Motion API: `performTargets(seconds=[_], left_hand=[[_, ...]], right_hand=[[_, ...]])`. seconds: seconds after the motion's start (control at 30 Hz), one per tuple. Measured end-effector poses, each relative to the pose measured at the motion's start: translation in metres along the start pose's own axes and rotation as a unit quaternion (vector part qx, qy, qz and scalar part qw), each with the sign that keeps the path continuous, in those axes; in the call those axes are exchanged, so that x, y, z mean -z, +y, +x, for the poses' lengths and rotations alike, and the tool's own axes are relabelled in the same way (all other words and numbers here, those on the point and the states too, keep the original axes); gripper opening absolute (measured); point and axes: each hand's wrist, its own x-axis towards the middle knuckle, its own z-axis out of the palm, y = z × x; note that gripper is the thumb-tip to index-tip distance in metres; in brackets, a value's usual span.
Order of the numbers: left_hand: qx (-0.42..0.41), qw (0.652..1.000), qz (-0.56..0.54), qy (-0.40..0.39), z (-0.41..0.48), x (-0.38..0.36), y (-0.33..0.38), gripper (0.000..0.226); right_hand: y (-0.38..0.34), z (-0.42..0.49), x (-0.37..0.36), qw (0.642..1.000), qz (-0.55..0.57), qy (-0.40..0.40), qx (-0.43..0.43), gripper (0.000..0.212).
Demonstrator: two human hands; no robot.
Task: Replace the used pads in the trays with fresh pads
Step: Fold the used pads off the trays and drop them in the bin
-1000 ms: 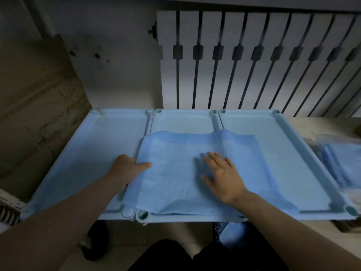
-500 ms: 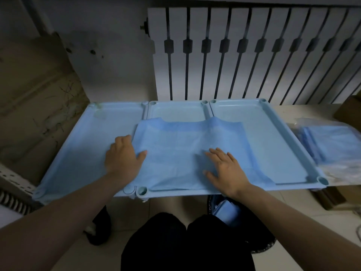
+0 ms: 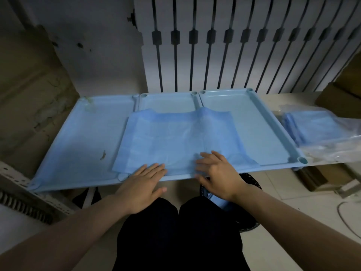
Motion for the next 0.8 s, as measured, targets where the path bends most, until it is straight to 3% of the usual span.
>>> performTargets(seconds=[0.1, 0.17, 0.27, 0.4, 0.5, 0.6, 0.8], left_hand=[[0.021, 1.000, -0.014, 0.001, 0.005, 0.003, 0.008, 0.116], [0.027, 0.999, -0.017, 0.002, 0.012, 0.007, 0.019, 0.111], [0.024, 0.999, -0.028, -0.018, 0.023, 0.009, 0.036, 0.089], [0.033, 0.999, -0.033, -0.024, 0.033, 0.006, 0.051, 0.065], [0.045, 0.998, -0.039, -0.025, 0.037, 0.005, 0.059, 0.061], [0.049, 0.998, -0.040, -0.028, 0.042, 0.007, 0.070, 0.061], [0.048, 0.998, -0.038, -0.015, 0.056, 0.008, 0.095, 0.061]], right_hand=[[0.012, -0.011, 0.013, 0.989, 0.038, 0.055, -0.129, 0.054], [0.023, -0.018, 0.019, 0.986, 0.034, 0.035, -0.161, 0.068], [0.038, -0.032, 0.017, 0.991, -0.018, 0.013, -0.132, 0.059], [0.058, -0.046, 0.013, 0.986, -0.118, 0.056, -0.106, 0.038], [0.068, -0.054, 0.012, 0.979, -0.182, 0.066, -0.059, 0.036], [0.071, -0.057, 0.012, 0.970, -0.229, 0.081, -0.016, 0.022], [0.078, -0.059, 0.011, 0.966, -0.235, 0.104, 0.008, 0.010]])
